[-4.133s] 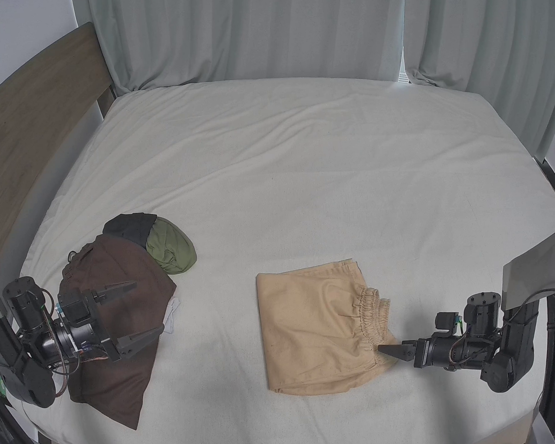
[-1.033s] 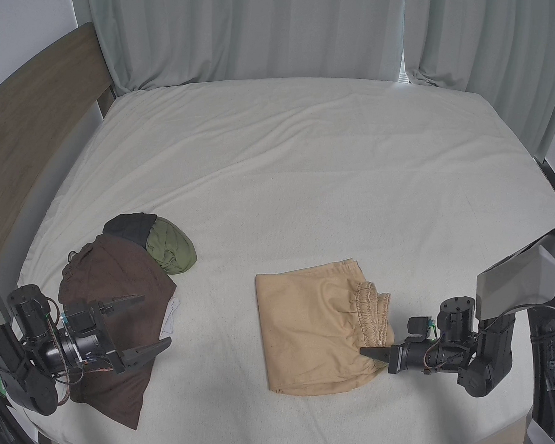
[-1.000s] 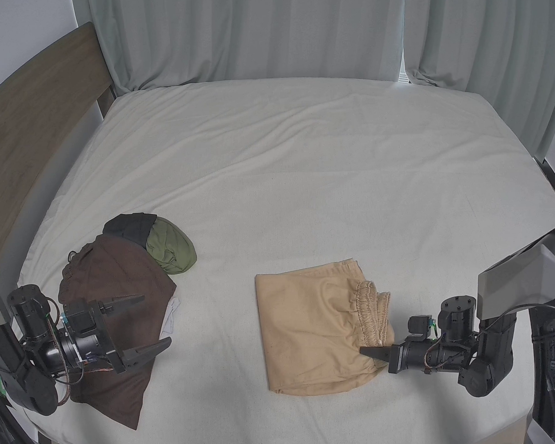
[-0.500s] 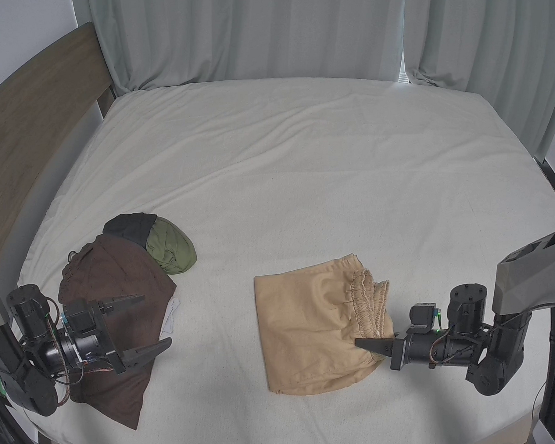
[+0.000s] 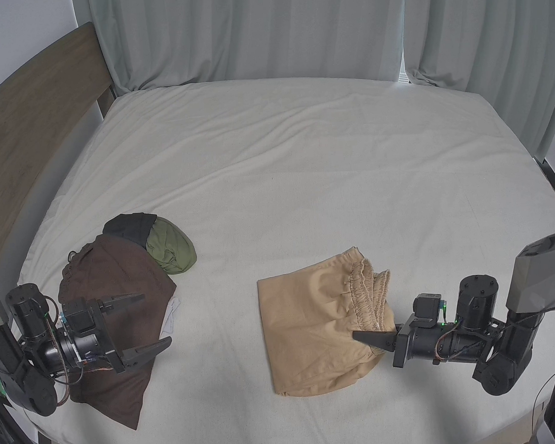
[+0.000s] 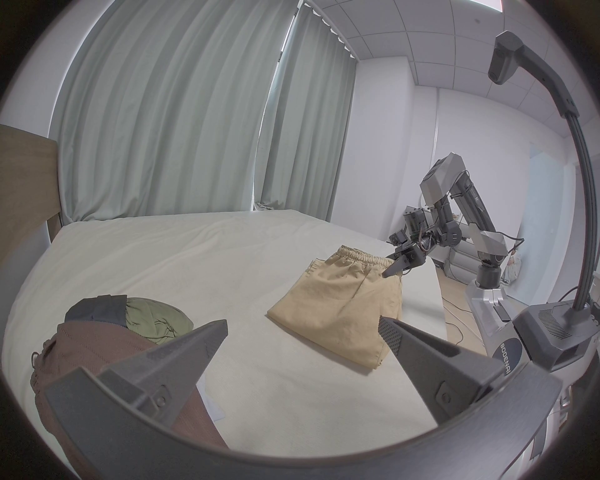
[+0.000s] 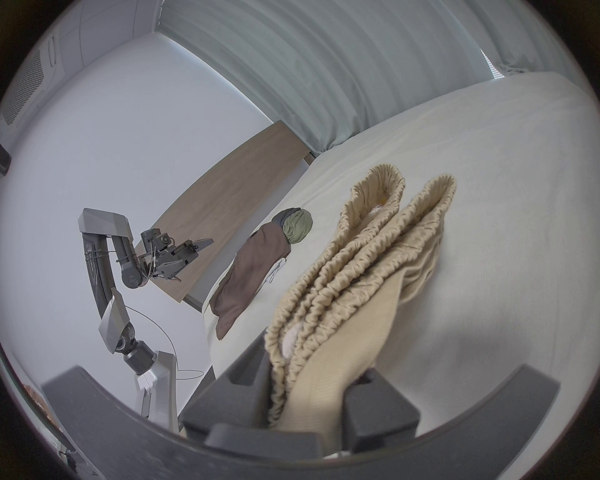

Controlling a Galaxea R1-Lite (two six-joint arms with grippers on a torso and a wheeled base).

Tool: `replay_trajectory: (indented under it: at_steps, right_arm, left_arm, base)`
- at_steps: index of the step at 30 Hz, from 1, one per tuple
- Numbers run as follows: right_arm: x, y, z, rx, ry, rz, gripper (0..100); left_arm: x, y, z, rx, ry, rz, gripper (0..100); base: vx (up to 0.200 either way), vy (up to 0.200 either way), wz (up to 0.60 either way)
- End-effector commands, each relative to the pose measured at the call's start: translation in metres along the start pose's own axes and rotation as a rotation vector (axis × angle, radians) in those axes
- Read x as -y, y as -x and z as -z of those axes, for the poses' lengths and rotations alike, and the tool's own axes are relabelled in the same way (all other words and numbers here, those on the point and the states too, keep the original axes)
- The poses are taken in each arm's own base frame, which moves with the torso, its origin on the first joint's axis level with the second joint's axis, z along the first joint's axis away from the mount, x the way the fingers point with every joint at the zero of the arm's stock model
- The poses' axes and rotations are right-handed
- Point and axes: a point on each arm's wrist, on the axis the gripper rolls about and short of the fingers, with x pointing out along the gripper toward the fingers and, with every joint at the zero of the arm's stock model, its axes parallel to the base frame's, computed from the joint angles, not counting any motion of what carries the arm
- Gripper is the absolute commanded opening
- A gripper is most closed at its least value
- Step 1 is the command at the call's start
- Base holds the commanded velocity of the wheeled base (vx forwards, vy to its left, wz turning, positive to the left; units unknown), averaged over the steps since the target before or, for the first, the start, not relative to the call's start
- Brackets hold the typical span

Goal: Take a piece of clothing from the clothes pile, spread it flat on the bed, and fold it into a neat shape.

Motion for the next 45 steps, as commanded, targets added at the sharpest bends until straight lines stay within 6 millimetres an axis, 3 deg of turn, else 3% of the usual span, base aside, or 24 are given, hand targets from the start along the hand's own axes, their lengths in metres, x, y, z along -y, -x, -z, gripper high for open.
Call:
replay_trajectory:
  at_steps: [1,14,34,45]
  right_arm:
    - [-0.005,0.001,-0.006,0.019,0.016,-0.013,0]
    - [-0.017,0.000,-0.017,0.056,0.052,-0.053,0]
    - [-0.021,-0.006,-0.031,0.110,0.087,-0.077,0]
    - [-0.026,-0.014,-0.056,0.201,0.098,-0.116,0]
  left_arm:
    - [0.000,0.000,0.000,0.002,-0.002,0.002,100]
    - [0.000,0.000,-0.001,0.002,-0.003,0.002,100]
    - [0.002,-0.002,-0.001,0.003,-0.004,0.009,100]
    - [0.003,-0.002,0.000,-0.003,0.003,0.012,100]
  base:
    - [0.000,0.000,0.00]
    - [0.000,0.000,0.00]
    - [0.000,0.000,0.00]
    - [0.000,0.000,0.00]
